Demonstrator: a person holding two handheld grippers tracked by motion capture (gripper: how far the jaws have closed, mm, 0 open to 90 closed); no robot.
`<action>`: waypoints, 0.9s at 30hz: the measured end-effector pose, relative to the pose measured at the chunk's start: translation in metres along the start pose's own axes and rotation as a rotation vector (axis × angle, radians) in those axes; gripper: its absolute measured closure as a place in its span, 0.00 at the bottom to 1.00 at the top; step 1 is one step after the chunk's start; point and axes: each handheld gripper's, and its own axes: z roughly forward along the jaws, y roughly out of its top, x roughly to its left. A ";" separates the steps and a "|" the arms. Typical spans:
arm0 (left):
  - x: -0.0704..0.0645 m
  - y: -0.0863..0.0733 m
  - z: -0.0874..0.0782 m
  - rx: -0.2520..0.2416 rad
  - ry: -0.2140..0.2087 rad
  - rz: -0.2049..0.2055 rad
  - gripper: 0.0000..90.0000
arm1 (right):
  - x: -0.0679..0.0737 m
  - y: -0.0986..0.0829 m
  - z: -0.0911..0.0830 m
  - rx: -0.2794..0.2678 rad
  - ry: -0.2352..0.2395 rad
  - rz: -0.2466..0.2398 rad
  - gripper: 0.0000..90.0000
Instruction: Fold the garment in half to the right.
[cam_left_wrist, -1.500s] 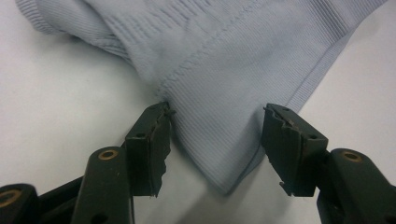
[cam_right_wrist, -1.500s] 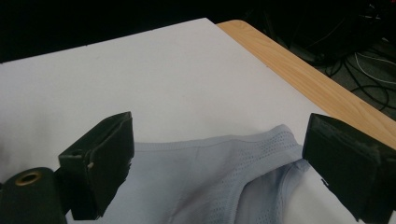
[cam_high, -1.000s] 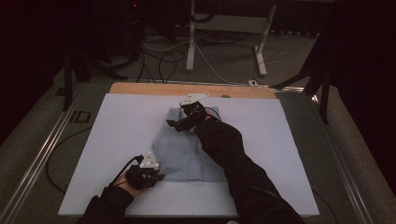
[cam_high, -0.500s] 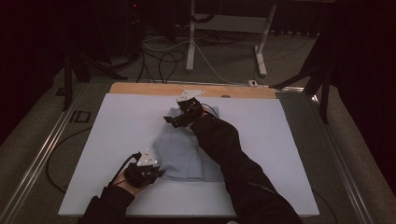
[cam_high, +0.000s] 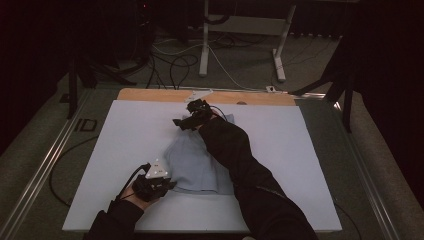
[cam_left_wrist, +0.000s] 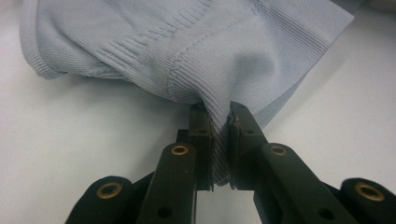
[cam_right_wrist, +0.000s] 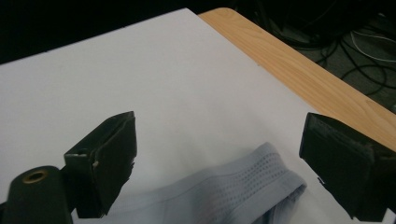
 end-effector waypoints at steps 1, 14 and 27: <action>0.000 0.000 0.000 -0.002 0.001 -0.002 0.92 | -0.002 -0.001 0.006 0.005 0.010 0.010 0.11; -0.001 0.001 0.000 -0.002 -0.001 0.003 0.92 | -0.021 -0.002 0.035 0.126 -0.040 0.150 0.22; -0.003 0.002 0.000 -0.002 -0.008 0.007 0.92 | -0.022 -0.011 0.062 0.235 -0.116 0.134 0.37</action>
